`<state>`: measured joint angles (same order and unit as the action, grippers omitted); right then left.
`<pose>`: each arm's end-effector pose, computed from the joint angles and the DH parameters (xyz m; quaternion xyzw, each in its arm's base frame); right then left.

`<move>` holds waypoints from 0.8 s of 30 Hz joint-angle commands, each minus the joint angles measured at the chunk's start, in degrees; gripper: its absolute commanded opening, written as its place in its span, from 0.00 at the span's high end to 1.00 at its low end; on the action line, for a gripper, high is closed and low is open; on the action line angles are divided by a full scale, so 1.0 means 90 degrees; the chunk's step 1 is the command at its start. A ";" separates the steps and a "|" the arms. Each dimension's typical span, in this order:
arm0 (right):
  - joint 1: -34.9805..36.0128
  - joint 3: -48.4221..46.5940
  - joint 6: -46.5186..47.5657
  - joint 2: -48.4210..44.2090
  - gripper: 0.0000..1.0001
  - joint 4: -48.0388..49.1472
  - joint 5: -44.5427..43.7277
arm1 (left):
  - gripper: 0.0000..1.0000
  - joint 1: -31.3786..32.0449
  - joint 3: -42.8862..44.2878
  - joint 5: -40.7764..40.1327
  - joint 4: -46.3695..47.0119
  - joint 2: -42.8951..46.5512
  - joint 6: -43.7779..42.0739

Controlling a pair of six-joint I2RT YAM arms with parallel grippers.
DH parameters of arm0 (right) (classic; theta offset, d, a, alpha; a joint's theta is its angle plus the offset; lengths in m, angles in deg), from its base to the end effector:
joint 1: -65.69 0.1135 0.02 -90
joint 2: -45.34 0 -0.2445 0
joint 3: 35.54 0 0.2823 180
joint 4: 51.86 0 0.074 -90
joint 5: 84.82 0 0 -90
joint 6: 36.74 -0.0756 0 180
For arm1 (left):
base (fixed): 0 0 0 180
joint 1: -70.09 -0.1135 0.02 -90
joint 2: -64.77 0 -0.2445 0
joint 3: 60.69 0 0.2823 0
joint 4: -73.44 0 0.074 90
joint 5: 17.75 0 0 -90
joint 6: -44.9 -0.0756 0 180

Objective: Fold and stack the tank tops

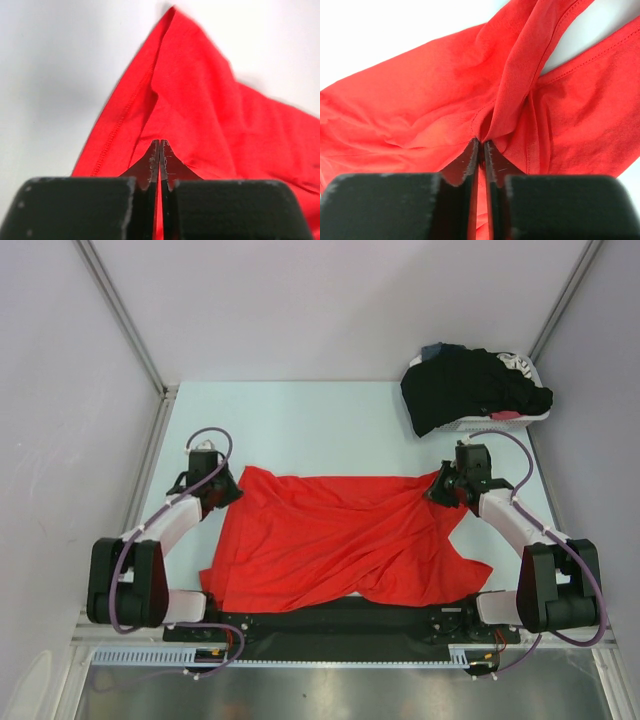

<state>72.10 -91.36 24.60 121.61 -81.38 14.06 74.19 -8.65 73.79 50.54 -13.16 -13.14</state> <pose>0.3188 0.0476 0.1385 0.1548 0.9243 0.1722 0.3035 0.3204 -0.0250 0.1168 -0.2207 0.9096 -0.1209 0.3307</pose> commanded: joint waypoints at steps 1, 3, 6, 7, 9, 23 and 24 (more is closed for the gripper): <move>0.0039 -0.0112 0.0080 -0.0183 0.81 0.0082 -0.0089 | 0.96 0.0004 0.0162 -0.0152 -0.0059 0.0582 -0.0114; 0.0039 -0.0093 0.0089 -0.0183 0.79 0.0072 -0.0099 | 0.55 -0.0006 0.0161 -0.0152 -0.0097 0.0534 -0.0134; 0.0049 -0.0054 0.0080 -0.0164 0.78 0.0101 -0.0089 | 0.43 -0.0006 0.0171 -0.0152 -0.0011 0.0125 -0.0182; 0.0049 -0.0063 0.0070 -0.0164 0.79 0.0101 -0.0089 | 0.43 -0.0006 0.0161 -0.0113 0.0038 -0.0002 -0.0173; 0.0049 -0.0073 0.0079 -0.0154 0.78 0.0091 -0.0079 | 0.45 -0.0006 0.0113 0.0082 0.0262 -0.0295 -0.0163; 0.0049 -0.0054 0.0109 -0.0135 0.79 0.0081 -0.0108 | 0.84 0.0013 0.0044 0.0571 0.0693 -0.0853 -0.0173; 0.0059 -0.0044 0.0109 -0.0106 0.79 0.0081 -0.0108 | 0.91 0.0013 0.0044 0.0561 0.0674 -0.0843 -0.0183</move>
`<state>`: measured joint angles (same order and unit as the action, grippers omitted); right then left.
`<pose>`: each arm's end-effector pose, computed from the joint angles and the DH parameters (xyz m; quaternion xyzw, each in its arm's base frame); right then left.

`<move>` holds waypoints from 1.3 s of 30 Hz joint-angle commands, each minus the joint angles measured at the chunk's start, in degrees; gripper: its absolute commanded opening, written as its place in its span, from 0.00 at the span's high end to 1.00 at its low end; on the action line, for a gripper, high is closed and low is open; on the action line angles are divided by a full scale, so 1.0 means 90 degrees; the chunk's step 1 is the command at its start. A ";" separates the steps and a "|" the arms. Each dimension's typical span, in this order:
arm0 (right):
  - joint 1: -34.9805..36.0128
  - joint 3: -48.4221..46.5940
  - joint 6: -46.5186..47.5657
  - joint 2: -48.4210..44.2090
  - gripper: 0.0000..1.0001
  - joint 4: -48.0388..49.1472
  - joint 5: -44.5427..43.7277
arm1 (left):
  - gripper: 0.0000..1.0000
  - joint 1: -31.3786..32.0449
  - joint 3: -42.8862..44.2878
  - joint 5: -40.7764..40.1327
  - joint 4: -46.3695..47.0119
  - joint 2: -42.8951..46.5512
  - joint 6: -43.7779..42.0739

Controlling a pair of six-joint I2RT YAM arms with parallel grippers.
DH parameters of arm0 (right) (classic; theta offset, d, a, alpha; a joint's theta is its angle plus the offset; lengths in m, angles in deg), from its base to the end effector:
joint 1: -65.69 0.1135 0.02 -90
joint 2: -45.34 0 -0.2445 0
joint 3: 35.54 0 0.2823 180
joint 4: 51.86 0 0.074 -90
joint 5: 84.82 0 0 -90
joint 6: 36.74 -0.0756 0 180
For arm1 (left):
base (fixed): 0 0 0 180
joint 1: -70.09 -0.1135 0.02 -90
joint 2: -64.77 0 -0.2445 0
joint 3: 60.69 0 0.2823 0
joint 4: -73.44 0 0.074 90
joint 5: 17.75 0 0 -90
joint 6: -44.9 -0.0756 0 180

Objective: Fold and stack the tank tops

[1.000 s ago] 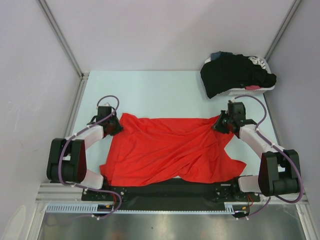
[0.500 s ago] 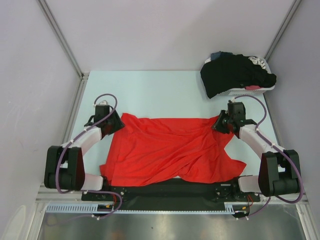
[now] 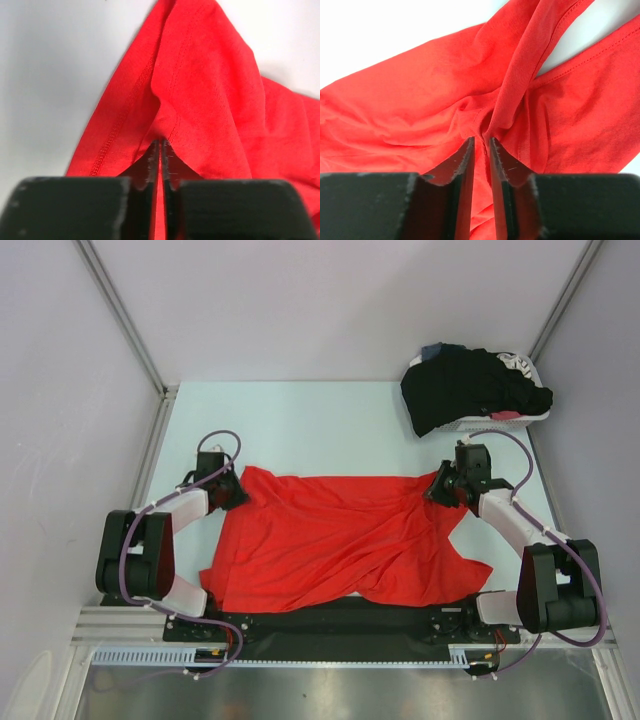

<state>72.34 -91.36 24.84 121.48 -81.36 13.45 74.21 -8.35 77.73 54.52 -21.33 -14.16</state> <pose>0.3187 0.0481 0.1392 0.1526 0.9245 0.1678 0.3063 0.3272 -0.0308 0.0819 -0.2046 0.9241 -0.1394 0.2911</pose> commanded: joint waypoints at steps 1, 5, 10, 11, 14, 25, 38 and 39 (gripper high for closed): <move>0.0022 -0.0054 0.0082 -0.0071 0.76 0.0079 -0.0031 | 0.96 0.0001 0.0020 0.0124 0.0222 0.0085 -0.0068; 0.0032 -0.0054 0.0092 -0.0042 0.64 0.0060 -0.0060 | 1.00 0.0011 0.0000 0.0008 0.0105 0.0367 -0.0107; 0.0032 -0.0054 0.0082 -0.0032 0.60 0.0069 -0.0050 | 0.49 0.0011 -0.0009 -0.0296 -0.0149 0.0554 -0.0137; 0.0032 -0.0054 0.0082 -0.0022 0.60 0.0079 -0.0031 | 0.46 0.0021 -0.0019 -0.0306 -0.0149 0.0515 -0.0127; 0.0052 -0.0054 0.0072 -0.0013 0.60 0.0089 -0.0040 | 0.45 0.0040 -0.0019 -0.0267 -0.0110 0.0310 -0.0137; 0.0061 -0.0015 0.0111 -0.0091 0.62 0.0030 -0.0118 | 1.00 0.0284 0.0186 -0.0354 -0.0149 -0.0111 -0.0137; 0.0305 -0.0269 0.0131 0.0349 0.61 0.0011 -0.0265 | 1.00 0.0392 0.0332 -0.0940 -0.0969 0.1520 -0.0205; 0.0315 -0.0249 0.0121 0.0397 0.59 0.0020 -0.0275 | 1.00 0.0392 0.0323 -0.0940 -0.0969 0.1636 -0.0215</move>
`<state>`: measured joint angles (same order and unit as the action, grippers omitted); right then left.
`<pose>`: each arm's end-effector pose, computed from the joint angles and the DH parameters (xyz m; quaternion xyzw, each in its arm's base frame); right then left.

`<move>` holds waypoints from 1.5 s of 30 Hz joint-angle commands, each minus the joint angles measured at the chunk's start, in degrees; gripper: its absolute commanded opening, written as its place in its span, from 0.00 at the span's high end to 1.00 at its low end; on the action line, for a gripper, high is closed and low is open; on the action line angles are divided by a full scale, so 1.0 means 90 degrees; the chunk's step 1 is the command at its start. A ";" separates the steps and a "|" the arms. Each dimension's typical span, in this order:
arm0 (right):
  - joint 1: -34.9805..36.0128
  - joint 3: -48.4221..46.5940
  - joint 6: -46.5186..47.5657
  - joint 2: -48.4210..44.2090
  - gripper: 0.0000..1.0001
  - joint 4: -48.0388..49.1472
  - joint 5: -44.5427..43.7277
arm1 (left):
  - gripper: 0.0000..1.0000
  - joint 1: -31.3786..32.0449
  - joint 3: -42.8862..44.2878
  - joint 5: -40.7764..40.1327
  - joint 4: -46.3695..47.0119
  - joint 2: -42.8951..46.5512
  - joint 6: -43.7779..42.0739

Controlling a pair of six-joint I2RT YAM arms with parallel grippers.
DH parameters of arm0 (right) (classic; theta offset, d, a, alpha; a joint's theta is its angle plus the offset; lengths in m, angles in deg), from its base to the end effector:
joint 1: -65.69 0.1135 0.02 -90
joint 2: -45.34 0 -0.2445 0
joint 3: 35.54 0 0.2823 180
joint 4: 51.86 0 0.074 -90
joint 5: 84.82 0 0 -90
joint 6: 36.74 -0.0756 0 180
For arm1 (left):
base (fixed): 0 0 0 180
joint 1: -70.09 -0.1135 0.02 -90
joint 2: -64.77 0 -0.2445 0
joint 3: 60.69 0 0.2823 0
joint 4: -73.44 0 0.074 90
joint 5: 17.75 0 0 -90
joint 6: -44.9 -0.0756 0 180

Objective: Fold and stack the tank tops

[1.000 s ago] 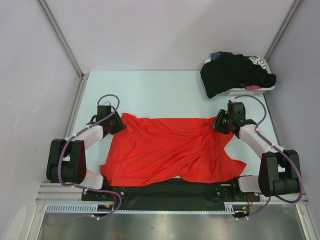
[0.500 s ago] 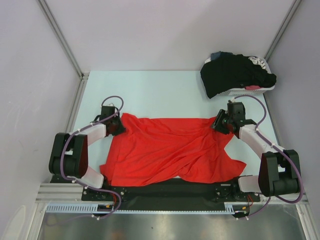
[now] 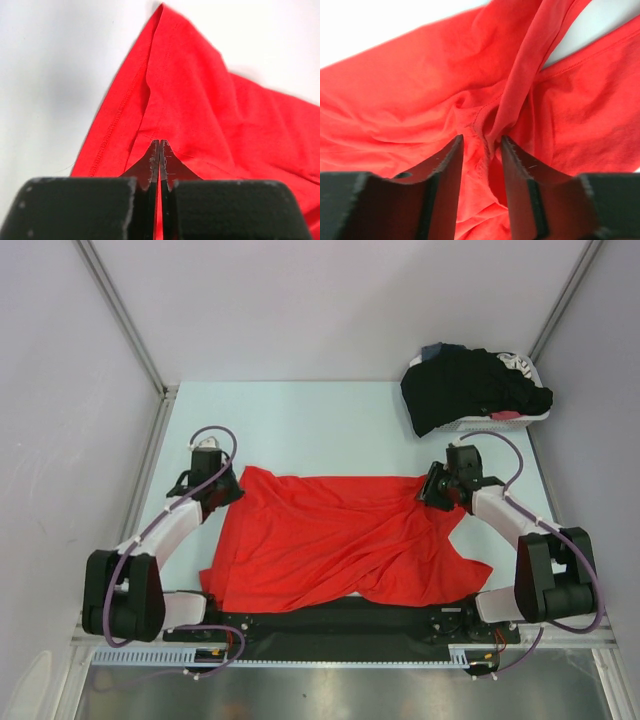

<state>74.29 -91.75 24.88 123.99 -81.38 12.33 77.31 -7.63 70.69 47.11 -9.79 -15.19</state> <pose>0.3196 0.0578 0.1281 0.1420 0.9330 0.1591 0.2898 0.3157 -0.0379 0.1349 -0.1883 0.9138 -0.1025 0.3450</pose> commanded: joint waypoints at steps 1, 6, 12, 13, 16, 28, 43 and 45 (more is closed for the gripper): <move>0.0118 -0.0196 0.0107 0.0128 0.57 0.0032 -0.0160 | 0.99 0.0047 0.0233 -0.0158 -0.0127 0.0346 -0.0110; 0.0128 -0.0147 0.0107 0.0099 0.53 0.0052 -0.0151 | 0.36 0.0047 0.0233 -0.0129 -0.0088 -0.0142 -0.0140; 0.0119 -0.0147 0.0107 0.0060 0.53 0.0062 -0.0141 | 0.42 0.0047 0.0398 -0.0012 0.0254 -0.0835 -0.0335; 0.0119 -0.0147 0.0107 0.0050 0.53 0.0052 -0.0141 | 0.44 0.0057 0.0437 0.0056 0.0283 -0.0904 -0.0364; 0.0119 -0.0137 0.0116 0.0050 0.53 0.0062 -0.0112 | 0.43 0.0086 0.0633 0.0125 0.0323 -0.1138 -0.0491; 0.0128 -0.0117 0.0126 0.0060 0.54 0.0091 -0.0063 | 0.51 0.0096 0.0809 0.0379 0.0586 -0.1656 -0.0550; 0.0119 -0.0117 0.0126 0.0040 0.56 0.0081 -0.0102 | 1.00 0.0262 0.0692 0.0506 0.0607 -0.1354 -0.0531; 0.0128 -0.0117 0.0155 0.0030 0.56 0.0062 -0.0121 | 1.00 0.0281 0.0740 0.0293 0.0441 -0.1237 -0.0521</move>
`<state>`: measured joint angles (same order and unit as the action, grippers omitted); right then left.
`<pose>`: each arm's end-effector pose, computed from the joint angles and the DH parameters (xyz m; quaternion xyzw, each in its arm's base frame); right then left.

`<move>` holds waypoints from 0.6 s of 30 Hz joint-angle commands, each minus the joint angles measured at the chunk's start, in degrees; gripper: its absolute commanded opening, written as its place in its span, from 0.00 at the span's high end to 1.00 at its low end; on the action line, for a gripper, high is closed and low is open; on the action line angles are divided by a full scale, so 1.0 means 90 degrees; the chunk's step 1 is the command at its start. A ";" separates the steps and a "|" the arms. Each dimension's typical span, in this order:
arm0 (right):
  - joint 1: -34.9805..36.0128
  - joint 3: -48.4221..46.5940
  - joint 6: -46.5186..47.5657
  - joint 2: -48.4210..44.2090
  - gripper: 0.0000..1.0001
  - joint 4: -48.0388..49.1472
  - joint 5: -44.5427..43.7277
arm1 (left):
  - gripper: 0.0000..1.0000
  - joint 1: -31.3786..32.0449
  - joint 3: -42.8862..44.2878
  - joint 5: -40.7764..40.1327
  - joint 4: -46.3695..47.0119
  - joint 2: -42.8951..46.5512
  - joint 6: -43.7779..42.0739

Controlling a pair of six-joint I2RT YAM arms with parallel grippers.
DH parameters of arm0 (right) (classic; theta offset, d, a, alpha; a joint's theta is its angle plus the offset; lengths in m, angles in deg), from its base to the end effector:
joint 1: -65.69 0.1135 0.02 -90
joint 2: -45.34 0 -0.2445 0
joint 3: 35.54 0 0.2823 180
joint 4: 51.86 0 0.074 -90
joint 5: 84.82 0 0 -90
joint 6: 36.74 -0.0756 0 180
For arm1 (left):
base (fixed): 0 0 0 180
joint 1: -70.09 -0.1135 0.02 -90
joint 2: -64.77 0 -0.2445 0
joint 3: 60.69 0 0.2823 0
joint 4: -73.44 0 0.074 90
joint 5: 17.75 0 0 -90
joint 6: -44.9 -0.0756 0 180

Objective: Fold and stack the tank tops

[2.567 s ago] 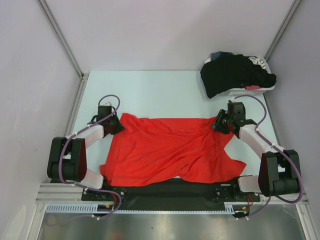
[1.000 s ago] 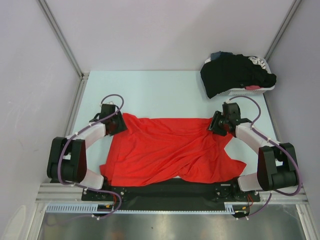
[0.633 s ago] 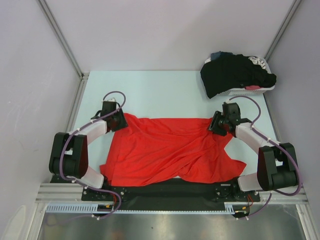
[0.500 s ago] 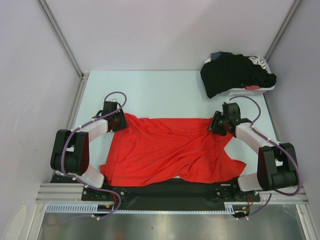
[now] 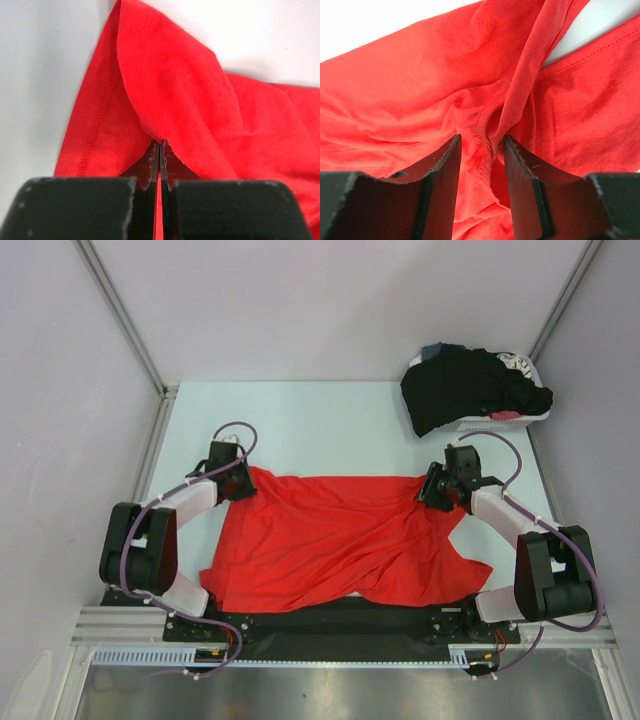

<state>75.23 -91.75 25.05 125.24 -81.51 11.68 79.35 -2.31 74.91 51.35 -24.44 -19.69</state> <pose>0.3188 0.0622 0.1212 0.1361 0.9381 0.1525 0.2797 0.3441 -0.0597 0.0940 -0.1258 0.9395 -0.1157 0.2969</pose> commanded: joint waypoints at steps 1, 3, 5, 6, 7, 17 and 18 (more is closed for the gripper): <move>0.0014 -0.0108 0.0136 -0.0098 0.56 0.0076 -0.0058 | 1.00 0.0065 0.0170 -0.0275 -0.0244 0.0545 -0.0030; 0.0014 -0.0117 0.0146 -0.0089 0.56 0.0067 -0.0058 | 1.00 0.0114 0.0238 -0.0643 -0.0450 0.0741 -0.0020; 0.0014 -0.0117 0.0146 -0.0059 0.56 0.0076 -0.0039 | 1.00 0.0114 0.0180 -0.0773 -0.0636 0.1180 0.0038; 0.0033 -0.0117 0.0146 -0.0040 0.56 0.0096 -0.0029 | 1.00 0.0114 0.0131 -0.0841 -0.0666 0.1385 0.0086; 0.0034 -0.0117 0.0146 -0.0001 0.56 0.0096 -0.0039 | 1.00 0.0124 0.0063 -0.0842 -0.0666 0.1570 0.0164; 0.0131 -0.0137 0.0146 0.0029 0.57 0.0155 -0.0087 | 1.00 0.0075 -0.0201 -0.1174 -0.0783 0.2852 0.0468; 0.0122 -0.0156 0.0146 0.0019 0.54 0.0174 -0.0117 | 1.00 0.0065 -0.0191 -0.1155 -0.0783 0.2832 0.0477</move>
<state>76.08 -91.75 25.30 125.57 -81.36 11.64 80.07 -3.89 65.73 45.10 1.29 -16.59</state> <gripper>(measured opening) 0.439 0.009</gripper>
